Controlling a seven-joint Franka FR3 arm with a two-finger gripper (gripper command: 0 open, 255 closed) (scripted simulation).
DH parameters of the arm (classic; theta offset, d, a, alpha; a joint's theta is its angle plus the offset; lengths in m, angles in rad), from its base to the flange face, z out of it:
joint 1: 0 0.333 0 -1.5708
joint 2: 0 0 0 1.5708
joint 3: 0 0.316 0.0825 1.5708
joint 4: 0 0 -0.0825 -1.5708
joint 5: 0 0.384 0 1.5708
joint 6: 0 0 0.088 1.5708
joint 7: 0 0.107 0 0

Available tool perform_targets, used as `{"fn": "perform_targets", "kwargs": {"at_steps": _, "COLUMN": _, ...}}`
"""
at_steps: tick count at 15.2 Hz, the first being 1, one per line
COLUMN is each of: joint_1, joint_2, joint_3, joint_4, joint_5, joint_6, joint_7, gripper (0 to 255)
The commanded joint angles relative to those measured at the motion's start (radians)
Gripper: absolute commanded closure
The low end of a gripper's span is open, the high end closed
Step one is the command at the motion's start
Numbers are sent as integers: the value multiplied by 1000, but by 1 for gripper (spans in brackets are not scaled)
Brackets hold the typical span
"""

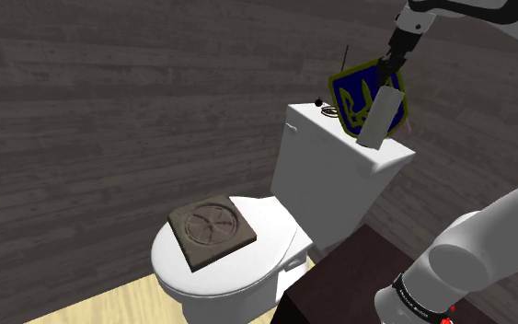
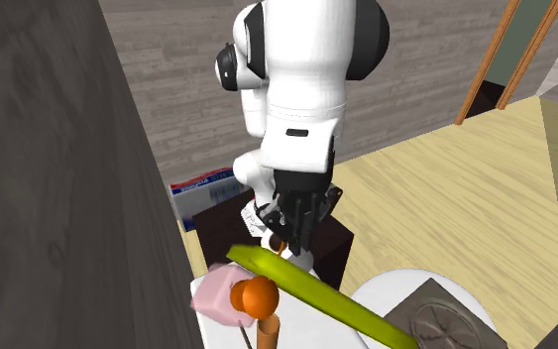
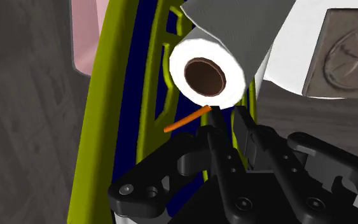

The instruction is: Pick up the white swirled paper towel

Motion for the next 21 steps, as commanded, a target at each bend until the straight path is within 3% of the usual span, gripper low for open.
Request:
{"fn": "perform_targets", "kwargs": {"at_steps": 1, "joint_1": 0, "joint_2": -7, "joint_3": 2, "joint_4": -15, "joint_5": -1, "joint_6": -156, "joint_7": 1, "gripper": 255}}
{"fn": "perform_targets", "kwargs": {"at_steps": 4, "joint_1": 0, "joint_2": 42, "joint_3": -5, "joint_4": 4, "joint_5": 13, "joint_6": -129, "joint_7": -4, "gripper": 255}}
{"fn": "perform_targets", "kwargs": {"at_steps": 12, "joint_1": -3, "joint_2": 99, "joint_3": -10, "joint_4": 178, "joint_5": 29, "joint_6": -248, "joint_7": -22, "gripper": 255}}
{"fn": "perform_targets", "kwargs": {"at_steps": 13, "joint_1": -3, "joint_2": 88, "joint_3": -8, "joint_4": 157, "joint_5": 27, "joint_6": -218, "joint_7": -19, "gripper": 255}}
{"fn": "perform_targets", "kwargs": {"at_steps": 14, "joint_1": -3, "joint_2": 88, "joint_3": -8, "joint_4": 157, "joint_5": 27, "joint_6": -218, "joint_7": -19, "gripper": 0}}
{"fn": "perform_targets", "kwargs": {"at_steps": 17, "joint_1": -71, "joint_2": 123, "joint_3": -189, "joint_4": 184, "joint_5": 343, "joint_6": -345, "joint_7": -322, "gripper": 0}}
{"fn": "perform_targets", "kwargs": {"at_steps": 21, "joint_1": -76, "joint_2": 105, "joint_3": -194, "joint_4": 120, "joint_5": 351, "joint_6": -312, "joint_7": -347, "gripper": 0}}
